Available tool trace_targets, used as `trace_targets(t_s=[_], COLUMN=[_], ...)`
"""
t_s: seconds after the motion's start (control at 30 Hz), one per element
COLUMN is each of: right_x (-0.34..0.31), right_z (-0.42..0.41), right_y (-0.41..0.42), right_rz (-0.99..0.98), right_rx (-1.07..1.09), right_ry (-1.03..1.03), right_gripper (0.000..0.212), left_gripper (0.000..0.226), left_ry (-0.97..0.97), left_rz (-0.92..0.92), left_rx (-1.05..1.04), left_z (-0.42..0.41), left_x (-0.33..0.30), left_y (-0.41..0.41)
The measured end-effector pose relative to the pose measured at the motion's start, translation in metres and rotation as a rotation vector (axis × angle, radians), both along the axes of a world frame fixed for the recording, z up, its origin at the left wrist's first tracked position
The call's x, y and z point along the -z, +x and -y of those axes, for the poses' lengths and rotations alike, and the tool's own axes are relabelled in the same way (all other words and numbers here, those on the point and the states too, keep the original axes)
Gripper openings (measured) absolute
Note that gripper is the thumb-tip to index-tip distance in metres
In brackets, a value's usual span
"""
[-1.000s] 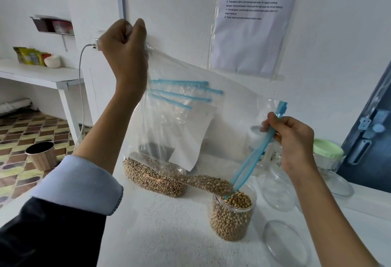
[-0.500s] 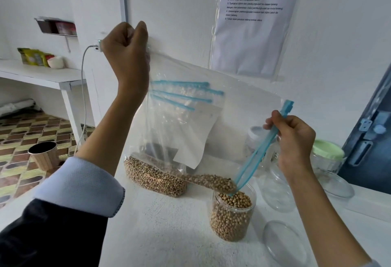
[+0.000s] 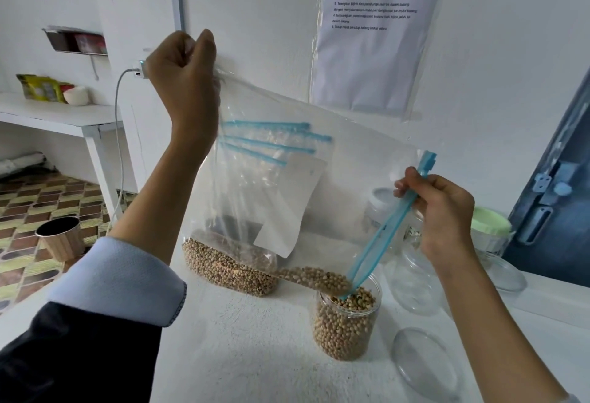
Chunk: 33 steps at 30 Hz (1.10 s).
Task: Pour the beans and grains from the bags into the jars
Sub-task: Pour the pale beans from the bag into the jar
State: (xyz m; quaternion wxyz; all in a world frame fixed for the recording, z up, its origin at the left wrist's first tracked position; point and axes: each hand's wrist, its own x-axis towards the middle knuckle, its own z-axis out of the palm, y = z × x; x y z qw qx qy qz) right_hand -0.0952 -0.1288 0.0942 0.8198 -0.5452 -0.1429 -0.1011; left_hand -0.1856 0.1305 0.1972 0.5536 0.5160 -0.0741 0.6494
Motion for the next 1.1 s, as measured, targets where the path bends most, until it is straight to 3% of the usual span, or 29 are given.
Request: trace_targets(t_s=[0.57,1.1], right_x=[-0.001,-0.002], right_z=[-0.003,-0.003], right_y=[-0.006,-0.005], right_rz=[-0.076,-0.03], right_rx=[-0.075,0.023], right_ry=[-0.012,-0.025], right_gripper=[0.017,0.02], left_gripper=[0.043,0.043], left_ry=[0.014,0.004], left_rz=[-0.045,-0.161], left_rx=[-0.039,-0.069], left_z=[-0.009,-0.006], left_x=[-0.01,-0.002], left_y=[-0.003,0.0])
